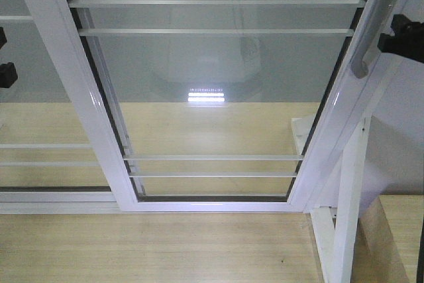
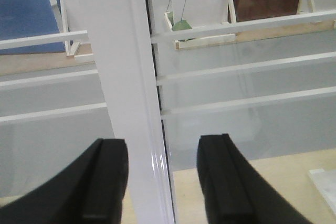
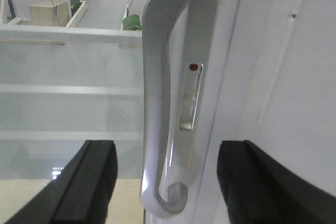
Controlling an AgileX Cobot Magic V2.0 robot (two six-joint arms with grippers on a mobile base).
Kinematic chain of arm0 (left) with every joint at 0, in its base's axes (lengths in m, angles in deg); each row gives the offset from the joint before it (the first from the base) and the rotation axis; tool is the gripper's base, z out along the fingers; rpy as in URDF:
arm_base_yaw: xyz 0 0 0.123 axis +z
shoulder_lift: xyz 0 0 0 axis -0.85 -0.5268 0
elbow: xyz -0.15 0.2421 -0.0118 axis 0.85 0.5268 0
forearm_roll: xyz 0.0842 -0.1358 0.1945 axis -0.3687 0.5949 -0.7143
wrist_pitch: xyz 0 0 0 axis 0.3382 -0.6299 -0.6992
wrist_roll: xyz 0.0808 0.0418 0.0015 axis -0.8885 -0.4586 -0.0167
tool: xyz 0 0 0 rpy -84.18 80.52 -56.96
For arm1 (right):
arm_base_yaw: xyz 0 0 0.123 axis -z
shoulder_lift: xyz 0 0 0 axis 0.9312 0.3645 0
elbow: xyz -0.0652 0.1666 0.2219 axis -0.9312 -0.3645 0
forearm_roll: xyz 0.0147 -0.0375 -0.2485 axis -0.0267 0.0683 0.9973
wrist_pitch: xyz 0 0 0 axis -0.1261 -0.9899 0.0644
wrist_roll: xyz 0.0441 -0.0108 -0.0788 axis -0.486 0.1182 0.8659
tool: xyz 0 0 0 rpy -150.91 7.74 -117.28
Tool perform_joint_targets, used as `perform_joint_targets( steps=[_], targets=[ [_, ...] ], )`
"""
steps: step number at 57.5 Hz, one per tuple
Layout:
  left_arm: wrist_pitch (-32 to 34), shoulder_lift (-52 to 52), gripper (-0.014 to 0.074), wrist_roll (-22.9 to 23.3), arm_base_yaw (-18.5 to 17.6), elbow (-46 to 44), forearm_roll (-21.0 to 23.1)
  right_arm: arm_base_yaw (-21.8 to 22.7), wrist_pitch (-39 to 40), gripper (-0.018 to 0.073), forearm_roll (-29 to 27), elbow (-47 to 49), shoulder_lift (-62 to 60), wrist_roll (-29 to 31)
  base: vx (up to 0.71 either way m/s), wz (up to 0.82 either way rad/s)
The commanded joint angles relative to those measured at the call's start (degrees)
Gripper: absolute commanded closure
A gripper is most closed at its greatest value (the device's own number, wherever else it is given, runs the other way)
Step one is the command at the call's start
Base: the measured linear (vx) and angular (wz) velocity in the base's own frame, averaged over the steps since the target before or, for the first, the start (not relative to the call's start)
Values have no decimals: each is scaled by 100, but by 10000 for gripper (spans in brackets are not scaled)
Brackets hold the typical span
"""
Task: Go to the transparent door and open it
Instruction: 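Reach the right gripper to the grey handle and close on it, then pull the handle with the right gripper, sliding the door open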
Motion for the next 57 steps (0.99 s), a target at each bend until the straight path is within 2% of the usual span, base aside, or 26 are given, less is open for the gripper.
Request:
perform_joint_targets(
  steps=[1,21,36,40,57],
  targets=[
    [349,-28,151,55,-31,-177,22,24,458,65,72,547,182,-13,0,0],
    [434,-225,151,55,-31,-177,22,24,448,65,87,1755,1318,-7,0,0],
    [434,-230,151,55,-31,-177,22,24,454,72,87,2176,1823,-2,0,0],
    [434,-230,151,55,-31,-177,22,24,546,90,87,2232,1923,-2,0,0],
    [434,-230,153,55,-31,-177,22,20,578,270,78,2332,2122,6,0,0]
  ],
)
